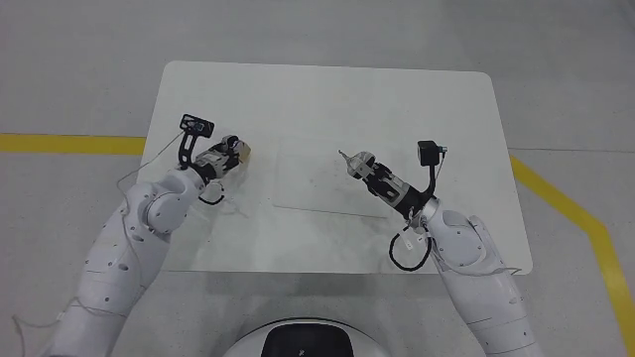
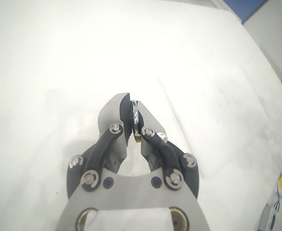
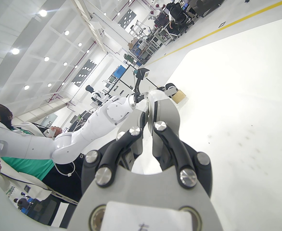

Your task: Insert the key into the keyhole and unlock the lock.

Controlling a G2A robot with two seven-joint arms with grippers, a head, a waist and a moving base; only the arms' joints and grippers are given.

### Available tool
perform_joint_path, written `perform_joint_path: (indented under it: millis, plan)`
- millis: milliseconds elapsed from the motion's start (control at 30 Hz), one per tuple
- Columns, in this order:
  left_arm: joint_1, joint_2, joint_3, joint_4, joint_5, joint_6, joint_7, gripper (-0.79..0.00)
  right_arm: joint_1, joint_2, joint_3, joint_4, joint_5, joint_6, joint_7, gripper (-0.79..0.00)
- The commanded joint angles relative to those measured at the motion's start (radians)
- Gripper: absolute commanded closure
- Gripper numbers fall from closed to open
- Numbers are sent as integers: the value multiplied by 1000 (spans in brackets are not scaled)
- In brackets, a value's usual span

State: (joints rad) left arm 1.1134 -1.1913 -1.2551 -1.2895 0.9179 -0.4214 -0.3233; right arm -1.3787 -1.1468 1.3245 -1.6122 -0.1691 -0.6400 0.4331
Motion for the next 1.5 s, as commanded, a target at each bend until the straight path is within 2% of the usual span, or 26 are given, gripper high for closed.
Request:
perform_joint_path:
  millis: [0,100,300,467,567,700,867,1100,1233,1333,1467]
  plan:
    - [11,10,0,-11,67,-101,-1,0,0,0,0,0,0,0,0,0]
    - [23,20,-13,-24,113,-170,15,0,0,0,0,0,0,0,0,0]
    - [30,26,-10,-30,147,-228,67,0,0,0,0,0,0,0,0,0]
    - [17,24,8,-1,156,-222,77,-6,0,0,0,0,0,0,0,0]
    - [8,23,15,18,160,-221,82,-74,0,0,0,0,0,0,0,0]
    - [-1,23,24,37,164,-228,84,-77,0,0,0,0,0,0,0,0]
    - [6,26,23,28,159,-243,95,-123,0,0,0,0,0,0,0,0]
    - [32,33,9,-4,160,-236,87,-80,0,0,0,0,0,0,0,0]
    - [42,37,1,-15,158,-229,81,-15,0,0,0,0,0,0,0,0]
    - [48,39,-3,-19,157,-221,74,-18,0,0,0,0,0,0,0,0]
    - [50,40,-2,-21,154,-217,62,-99,0,0,0,0,0,0,0,0]
